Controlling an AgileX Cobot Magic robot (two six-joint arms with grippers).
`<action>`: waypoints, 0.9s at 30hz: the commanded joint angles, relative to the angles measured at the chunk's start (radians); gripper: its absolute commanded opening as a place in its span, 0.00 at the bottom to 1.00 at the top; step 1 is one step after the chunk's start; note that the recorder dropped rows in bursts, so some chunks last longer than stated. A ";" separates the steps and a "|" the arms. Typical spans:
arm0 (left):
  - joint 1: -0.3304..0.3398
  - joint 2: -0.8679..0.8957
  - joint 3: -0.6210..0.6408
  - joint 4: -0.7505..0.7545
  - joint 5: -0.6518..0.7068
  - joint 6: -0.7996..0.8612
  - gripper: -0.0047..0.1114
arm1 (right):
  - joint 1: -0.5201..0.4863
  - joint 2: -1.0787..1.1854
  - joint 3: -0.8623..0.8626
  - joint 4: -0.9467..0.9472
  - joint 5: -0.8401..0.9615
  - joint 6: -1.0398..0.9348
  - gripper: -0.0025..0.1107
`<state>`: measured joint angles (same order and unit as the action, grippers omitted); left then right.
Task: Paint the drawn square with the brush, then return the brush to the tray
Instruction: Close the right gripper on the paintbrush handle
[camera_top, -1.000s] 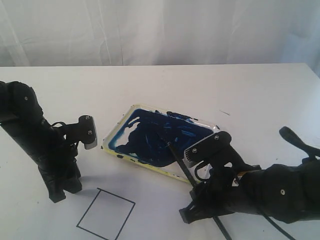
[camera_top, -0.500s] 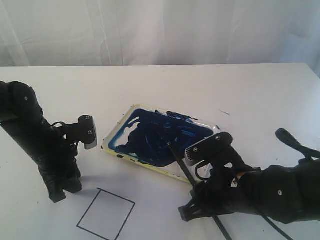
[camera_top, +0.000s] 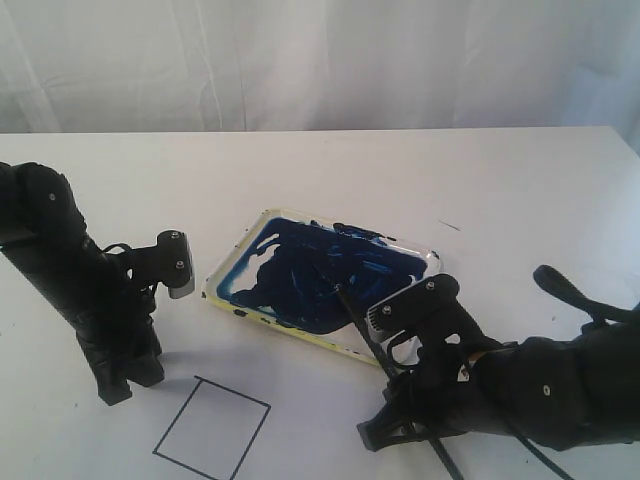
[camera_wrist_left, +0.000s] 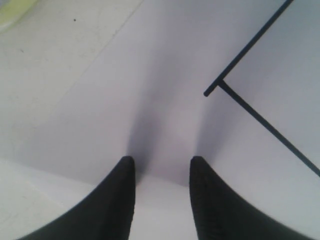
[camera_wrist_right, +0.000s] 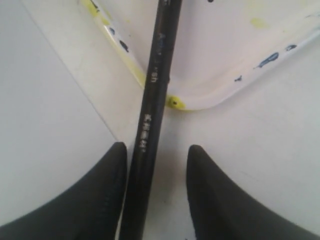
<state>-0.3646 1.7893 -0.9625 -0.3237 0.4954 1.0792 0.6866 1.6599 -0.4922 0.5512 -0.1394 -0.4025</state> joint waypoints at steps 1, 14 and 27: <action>-0.007 0.019 0.009 -0.013 0.056 -0.009 0.40 | 0.001 0.008 0.005 -0.003 0.017 0.005 0.33; -0.007 0.019 0.009 -0.013 0.056 -0.009 0.40 | 0.001 0.008 0.005 -0.003 0.017 0.001 0.02; -0.007 0.019 0.009 -0.013 0.056 -0.009 0.40 | -0.017 -0.144 -0.087 -0.003 0.306 -0.005 0.02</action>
<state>-0.3646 1.7893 -0.9625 -0.3237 0.4954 1.0792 0.6866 1.5397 -0.5441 0.5512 0.0817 -0.4025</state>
